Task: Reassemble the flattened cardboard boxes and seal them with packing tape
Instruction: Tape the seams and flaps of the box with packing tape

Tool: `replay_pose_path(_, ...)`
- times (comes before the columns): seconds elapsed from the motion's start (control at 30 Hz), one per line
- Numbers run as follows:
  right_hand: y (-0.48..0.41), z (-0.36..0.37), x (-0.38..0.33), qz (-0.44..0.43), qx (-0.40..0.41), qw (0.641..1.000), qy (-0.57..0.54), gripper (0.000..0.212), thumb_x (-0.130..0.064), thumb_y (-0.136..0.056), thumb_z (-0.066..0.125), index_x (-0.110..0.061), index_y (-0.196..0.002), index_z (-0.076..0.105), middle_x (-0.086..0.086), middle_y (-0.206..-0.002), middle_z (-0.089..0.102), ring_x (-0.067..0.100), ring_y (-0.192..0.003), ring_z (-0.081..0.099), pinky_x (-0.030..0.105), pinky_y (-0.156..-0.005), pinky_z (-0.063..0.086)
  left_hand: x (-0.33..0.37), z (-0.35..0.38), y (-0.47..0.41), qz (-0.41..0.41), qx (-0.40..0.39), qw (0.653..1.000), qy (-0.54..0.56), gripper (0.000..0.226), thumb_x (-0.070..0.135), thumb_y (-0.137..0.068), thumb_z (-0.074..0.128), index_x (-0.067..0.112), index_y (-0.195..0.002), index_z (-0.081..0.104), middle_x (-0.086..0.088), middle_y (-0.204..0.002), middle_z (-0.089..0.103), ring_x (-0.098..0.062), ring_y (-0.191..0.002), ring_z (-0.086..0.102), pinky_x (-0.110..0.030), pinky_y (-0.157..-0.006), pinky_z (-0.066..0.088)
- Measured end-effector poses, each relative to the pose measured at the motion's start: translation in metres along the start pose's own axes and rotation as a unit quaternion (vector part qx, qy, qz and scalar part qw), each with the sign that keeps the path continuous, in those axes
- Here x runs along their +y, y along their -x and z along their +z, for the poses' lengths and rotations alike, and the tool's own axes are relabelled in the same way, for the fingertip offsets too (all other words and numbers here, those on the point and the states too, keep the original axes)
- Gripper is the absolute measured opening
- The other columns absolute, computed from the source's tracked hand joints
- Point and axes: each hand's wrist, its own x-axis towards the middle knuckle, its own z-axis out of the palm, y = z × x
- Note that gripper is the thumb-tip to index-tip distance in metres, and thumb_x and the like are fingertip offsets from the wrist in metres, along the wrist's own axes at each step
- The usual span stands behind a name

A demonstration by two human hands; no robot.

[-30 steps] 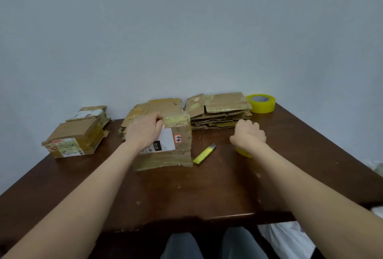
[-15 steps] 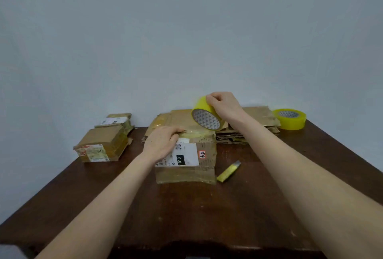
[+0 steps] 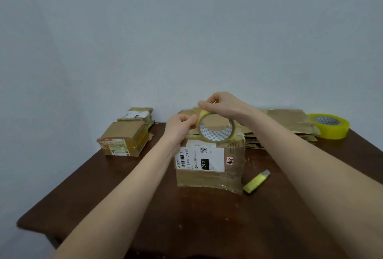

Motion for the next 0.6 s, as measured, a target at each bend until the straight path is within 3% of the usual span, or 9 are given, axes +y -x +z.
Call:
replay_pose_path(0.07, 0.009, -0.005, 0.01, 0.035, -0.036, 0.998, -0.044, 0.044, -0.046, -0.084, 0.068, -0.009, -0.105, 0.06, 0.004, -0.085, 0.059, 0.015, -0.071, 0.052, 0.024, -0.061, 0.038, -0.004, -0.006, -0.004, -0.019, 0.042, 0.999, 0.028, 0.027, 0.03, -0.089, 0.064, 0.015, -0.067, 0.06, -0.005, -0.073, 0.065, -0.022, -0.074, 0.06, -0.036, -0.071, 0.048)
replay_pose_path(0.17, 0.015, -0.003, 0.031, 0.034, -0.038, 0.997, -0.062, 0.047, -0.033, -0.075, 0.08, -0.021, -0.113, 0.054, 0.003, -0.105, 0.064, 0.015, -0.092, 0.06, 0.025, -0.073, 0.043, -0.007, -0.009, -0.006, -0.028, 0.08, 0.996, 0.015, 0.029, 0.027, -0.09, 0.062, 0.014, -0.065, 0.057, -0.005, -0.068, 0.06, -0.021, -0.071, 0.055, -0.035, -0.068, 0.043)
replay_pose_path(0.27, 0.013, 0.001, 0.033, -0.013, 0.014, 0.996, -0.089, 0.043, -0.032, -0.076, 0.079, -0.022, -0.111, 0.057, -0.002, -0.081, 0.061, 0.006, -0.067, 0.057, 0.014, -0.057, 0.039, -0.007, -0.007, -0.005, -0.007, 0.112, 0.994, -0.02, 0.031, 0.02, -0.091, 0.057, 0.013, -0.061, 0.053, -0.001, -0.059, 0.057, -0.017, -0.061, 0.053, -0.031, -0.069, 0.042)
replay_pose_path(0.33, 0.01, 0.002, 0.026, -0.042, 0.04, 0.996, -0.065, 0.04, -0.037, -0.077, 0.077, -0.023, -0.111, 0.061, -0.007, -0.072, 0.054, 0.004, -0.061, 0.05, 0.014, -0.052, 0.036, -0.008, -0.004, -0.005, 0.0, 0.122, 0.992, -0.032, 0.03, 0.019, -0.092, 0.054, 0.013, -0.062, 0.053, -0.001, -0.058, 0.056, -0.014, -0.057, 0.051, -0.029, -0.067, 0.041)
replay_pose_path(0.4, 0.008, 0.001, 0.023, -0.054, 0.05, 0.997, -0.022, 0.043, -0.045, -0.078, 0.074, -0.027, -0.116, 0.063, -0.013, -0.082, 0.057, 0.006, -0.077, 0.053, 0.018, -0.064, 0.039, -0.009, -0.006, -0.005, 0.001, 0.141, 0.989, -0.047, 0.029, 0.021, -0.092, 0.053, 0.014, -0.064, 0.052, -0.002, -0.063, 0.056, -0.017, -0.061, 0.05, -0.03, -0.066, 0.04)
replay_pose_path(0.5, 0.004, -0.004, 0.028, -0.049, 0.038, 0.995, 0.084, 0.055, -0.061, -0.074, 0.068, -0.037, -0.123, 0.061, -0.013, -0.125, 0.061, 0.012, -0.118, 0.052, 0.034, -0.1, 0.044, -0.015, -0.018, -0.009, -0.019, 0.176, 0.983, -0.042, 0.023, 0.02, -0.089, 0.053, 0.014, -0.068, 0.05, -0.003, -0.068, 0.053, -0.02, -0.067, 0.047, -0.031, -0.066, 0.038)
replay_pose_path(0.6, 0.002, -0.004, 0.029, -0.047, 0.023, 0.995, 0.085, 0.056, -0.061, -0.074, 0.068, -0.038, -0.125, 0.06, -0.009, -0.131, 0.058, 0.014, -0.122, 0.051, 0.04, -0.103, 0.043, -0.027, -0.026, -0.009, -0.052, 0.17, 0.984, -0.005, 0.025, 0.016, -0.088, 0.055, 0.013, -0.065, 0.045, -0.004, -0.066, 0.046, -0.02, -0.068, 0.041, -0.032, -0.066, 0.036)
